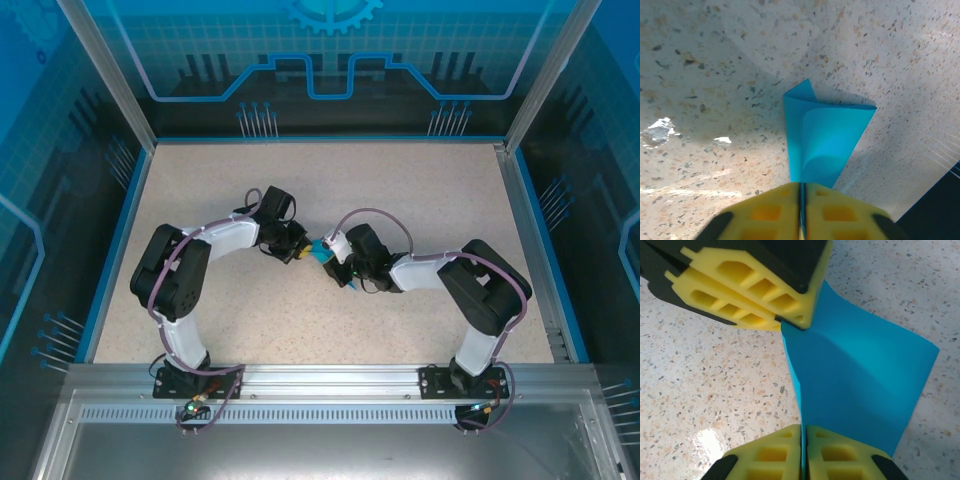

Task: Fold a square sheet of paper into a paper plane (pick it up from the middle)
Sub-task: Fold the wing for the fifth time at the center of the table.

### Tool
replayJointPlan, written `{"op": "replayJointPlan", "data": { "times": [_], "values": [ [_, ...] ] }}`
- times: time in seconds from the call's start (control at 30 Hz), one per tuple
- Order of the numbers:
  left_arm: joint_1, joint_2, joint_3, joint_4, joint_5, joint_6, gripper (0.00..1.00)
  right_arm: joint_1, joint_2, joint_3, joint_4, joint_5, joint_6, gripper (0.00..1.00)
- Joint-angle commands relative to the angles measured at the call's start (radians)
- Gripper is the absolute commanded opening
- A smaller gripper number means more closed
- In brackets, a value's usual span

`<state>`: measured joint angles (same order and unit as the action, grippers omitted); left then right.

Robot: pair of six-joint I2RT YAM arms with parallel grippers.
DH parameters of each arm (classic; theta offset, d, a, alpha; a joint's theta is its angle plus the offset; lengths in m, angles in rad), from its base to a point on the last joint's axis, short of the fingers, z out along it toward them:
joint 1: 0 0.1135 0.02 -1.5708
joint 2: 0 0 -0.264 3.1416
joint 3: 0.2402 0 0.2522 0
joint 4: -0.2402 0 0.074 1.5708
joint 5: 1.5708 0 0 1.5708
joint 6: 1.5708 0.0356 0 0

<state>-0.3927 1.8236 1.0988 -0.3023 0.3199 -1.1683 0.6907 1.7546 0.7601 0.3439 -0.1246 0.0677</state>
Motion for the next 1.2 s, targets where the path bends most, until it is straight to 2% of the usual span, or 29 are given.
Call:
{"op": "replayJointPlan", "data": {
  "times": [0.0,0.23,0.43,0.8,1.03,1.17],
  "values": [
    [0.012,-0.053,0.025,-0.046,-0.030,0.029,0.22,-0.027,0.004,-0.027,0.070,-0.080,0.064,0.07],
    [0.025,-0.122,-0.027,0.033,-0.036,0.070,0.45,-0.084,0.035,-0.071,0.190,-0.225,0.200,0.06],
    [0.024,-0.146,-0.099,0.122,0.000,0.072,0.50,-0.104,0.060,-0.074,0.216,-0.280,0.270,0.10],
    [0.012,-0.193,-0.218,0.264,0.057,0.116,0.51,-0.128,0.101,-0.063,0.218,-0.348,0.332,0.13],
    [-0.003,-0.195,-0.277,0.363,0.105,0.117,0.44,-0.141,0.122,-0.053,0.222,-0.373,0.367,0.15],
    [-0.017,-0.189,-0.285,0.392,0.111,0.135,0.41,-0.156,0.130,-0.048,0.213,-0.377,0.401,0.13]
  ]
}}
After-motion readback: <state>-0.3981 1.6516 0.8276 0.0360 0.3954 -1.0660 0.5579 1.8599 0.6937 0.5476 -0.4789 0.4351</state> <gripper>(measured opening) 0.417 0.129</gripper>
